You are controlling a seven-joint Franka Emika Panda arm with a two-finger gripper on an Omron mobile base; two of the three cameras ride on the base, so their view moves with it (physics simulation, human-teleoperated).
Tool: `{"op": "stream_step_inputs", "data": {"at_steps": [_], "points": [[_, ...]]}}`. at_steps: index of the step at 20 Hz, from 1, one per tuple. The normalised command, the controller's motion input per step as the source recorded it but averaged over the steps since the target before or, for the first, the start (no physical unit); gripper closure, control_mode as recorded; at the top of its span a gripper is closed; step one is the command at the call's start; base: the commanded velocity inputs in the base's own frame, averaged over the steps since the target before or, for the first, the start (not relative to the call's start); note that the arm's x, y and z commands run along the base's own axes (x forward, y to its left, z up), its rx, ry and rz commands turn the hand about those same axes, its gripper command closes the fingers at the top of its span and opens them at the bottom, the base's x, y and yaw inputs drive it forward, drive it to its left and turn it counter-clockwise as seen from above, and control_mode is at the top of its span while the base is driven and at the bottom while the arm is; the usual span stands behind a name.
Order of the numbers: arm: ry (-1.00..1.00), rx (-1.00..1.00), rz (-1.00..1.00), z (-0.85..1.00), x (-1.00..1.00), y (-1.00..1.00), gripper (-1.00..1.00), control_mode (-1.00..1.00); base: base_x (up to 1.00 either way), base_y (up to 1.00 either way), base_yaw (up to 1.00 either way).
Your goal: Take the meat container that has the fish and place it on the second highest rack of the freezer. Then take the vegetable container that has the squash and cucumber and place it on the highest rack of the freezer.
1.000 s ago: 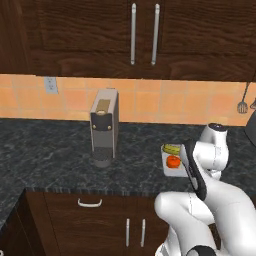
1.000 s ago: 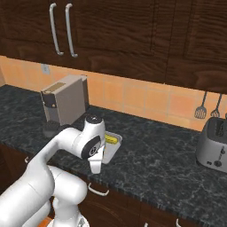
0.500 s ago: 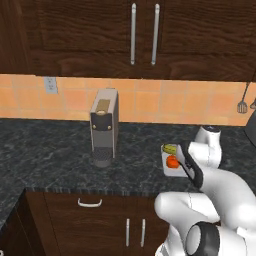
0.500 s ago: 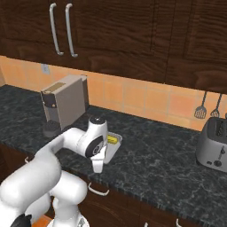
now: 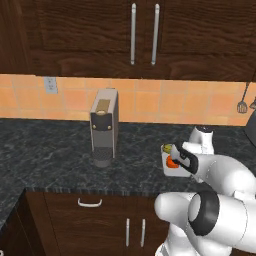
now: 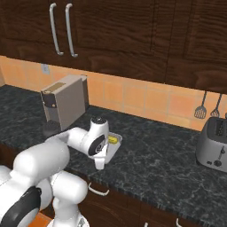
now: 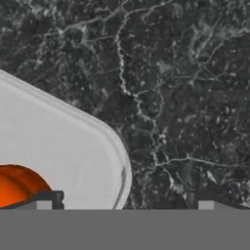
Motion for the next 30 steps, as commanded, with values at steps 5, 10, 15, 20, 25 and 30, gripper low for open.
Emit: {"op": "stream_step_inputs", "data": {"at_steps": [5, 10, 15, 20, 25, 30], "points": [[0.0, 0.0, 0.0, -0.35, 0.27, 0.0, 1.0, -1.0, 0.0, 0.0, 0.0], [0.0, 0.0, -0.01, -0.21, 0.21, 0.01, 1.0, -1.0, 0.0, 0.0, 0.0], [-0.06, 0.0, -0.01, 0.18, -0.13, 0.01, 1.0, -1.0, 0.0, 0.0, 0.0], [-0.14, 0.0, 0.02, 0.59, -0.41, 0.0, 1.0, -1.0, 0.0, 0.0, 0.0], [-0.14, -0.03, 0.04, 0.69, -0.41, 0.22, 1.0, -1.0, 0.0, 0.0, 0.0], [-0.07, -0.04, 0.01, 0.69, -0.41, 0.37, 1.0, -1.0, 0.0, 0.0, 0.0]]}}
